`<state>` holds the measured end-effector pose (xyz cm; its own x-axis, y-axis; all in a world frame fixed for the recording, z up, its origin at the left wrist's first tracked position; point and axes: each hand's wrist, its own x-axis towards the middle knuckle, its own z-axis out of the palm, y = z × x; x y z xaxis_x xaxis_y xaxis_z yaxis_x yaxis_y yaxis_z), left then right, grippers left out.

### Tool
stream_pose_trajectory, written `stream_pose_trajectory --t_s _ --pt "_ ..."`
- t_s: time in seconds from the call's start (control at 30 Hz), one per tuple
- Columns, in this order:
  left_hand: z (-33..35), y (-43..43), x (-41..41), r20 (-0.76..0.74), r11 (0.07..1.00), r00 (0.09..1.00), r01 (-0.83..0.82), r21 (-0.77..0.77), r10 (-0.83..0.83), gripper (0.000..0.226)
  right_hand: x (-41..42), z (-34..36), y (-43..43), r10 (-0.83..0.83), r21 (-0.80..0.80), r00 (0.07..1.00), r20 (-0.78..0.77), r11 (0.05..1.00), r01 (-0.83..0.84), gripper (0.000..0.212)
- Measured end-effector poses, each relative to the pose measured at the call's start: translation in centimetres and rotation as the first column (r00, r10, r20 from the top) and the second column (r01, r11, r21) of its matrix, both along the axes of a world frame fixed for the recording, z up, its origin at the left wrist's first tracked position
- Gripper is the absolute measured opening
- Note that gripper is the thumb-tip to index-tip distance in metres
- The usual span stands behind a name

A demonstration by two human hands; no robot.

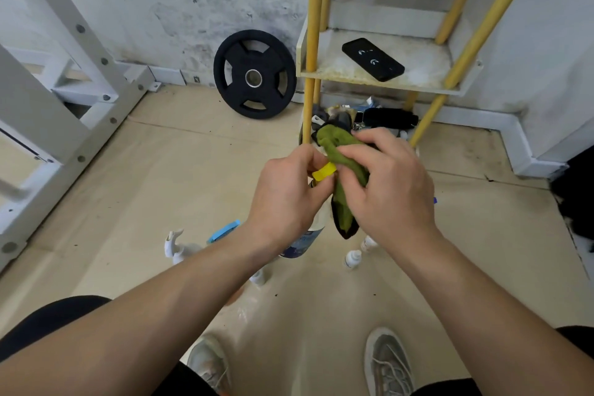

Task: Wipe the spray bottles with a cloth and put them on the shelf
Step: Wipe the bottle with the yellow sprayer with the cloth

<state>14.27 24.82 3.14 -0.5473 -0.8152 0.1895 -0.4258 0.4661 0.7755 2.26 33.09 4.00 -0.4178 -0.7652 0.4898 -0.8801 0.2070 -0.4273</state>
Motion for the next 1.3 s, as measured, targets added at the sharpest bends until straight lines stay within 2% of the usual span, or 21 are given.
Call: stream_pose_trajectory --t_s 0.2,0.37,0.43,0.57,0.67,0.8,0.9,1.03,1.17,1.23,1.3 --pt "0.0 0.3 -0.1 0.027 0.999 1.0 0.01 -0.031 -0.009 0.014 -3.4 0.2 -0.2 -0.141 0.048 0.95 0.277 0.99 0.133 0.019" --pt "0.2 0.1 -0.1 -0.052 0.999 0.998 0.028 0.021 -0.026 0.01 -3.0 0.3 -0.2 -0.072 -0.07 0.916 0.395 0.992 0.109 0.015" --pt "0.1 0.1 -0.3 -0.064 0.999 0.998 0.026 0.044 -0.024 0.012 -2.4 0.3 -0.2 -0.077 -0.075 0.947 0.312 0.992 0.105 0.017" --pt "-0.4 0.3 -0.7 -0.081 0.996 0.997 0.007 0.087 0.0 0.011 -1.1 0.0 0.0 -0.055 -0.038 0.998 0.024 0.998 0.056 0.02" --pt "-0.7 -0.1 -0.9 -0.079 0.993 0.996 -0.02 0.112 0.029 0.013 0.1 -0.5 0.2 0.0 -0.004 0.997 -0.072 1.0 0.0 0.019" --pt "-0.9 -0.4 -0.9 -0.153 0.955 0.986 -0.026 0.294 0.074 0.017 0.3 -0.4 0.4 0.059 0.051 0.998 -0.038 0.997 -0.057 0.019" --pt "-0.7 -0.5 -0.9 -0.214 0.926 0.972 -0.009 0.378 0.096 0.033 -0.4 0.0 0.4 0.128 0.155 0.992 -0.004 0.98 -0.126 0.023" --pt "-0.6 -0.3 -1.0 -0.161 0.954 0.986 0.005 0.3 0.046 0.053 -0.5 0.7 0.4 0.153 0.276 0.988 0.02 0.949 -0.152 0.026" --pt "-0.8 -0.4 -1.1 0.03 0.989 0.999 0.014 0.15 -0.018 0.089 -0.8 1.5 0.3 0.177 0.39 0.981 0.077 0.9 -0.193 0.029" --pt "-0.9 -0.4 -1.1 0.068 0.989 0.997 0.022 0.143 -0.032 0.094 -1.1 1.6 0.4 0.19 0.422 0.977 0.098 0.881 -0.213 0.03" --pt "-0.8 -0.2 -1.2 0.031 0.988 0.999 0.034 0.15 -0.04 0.093 -1.3 1.3 0.7 0.175 0.411 0.981 0.088 0.891 -0.196 0.027"
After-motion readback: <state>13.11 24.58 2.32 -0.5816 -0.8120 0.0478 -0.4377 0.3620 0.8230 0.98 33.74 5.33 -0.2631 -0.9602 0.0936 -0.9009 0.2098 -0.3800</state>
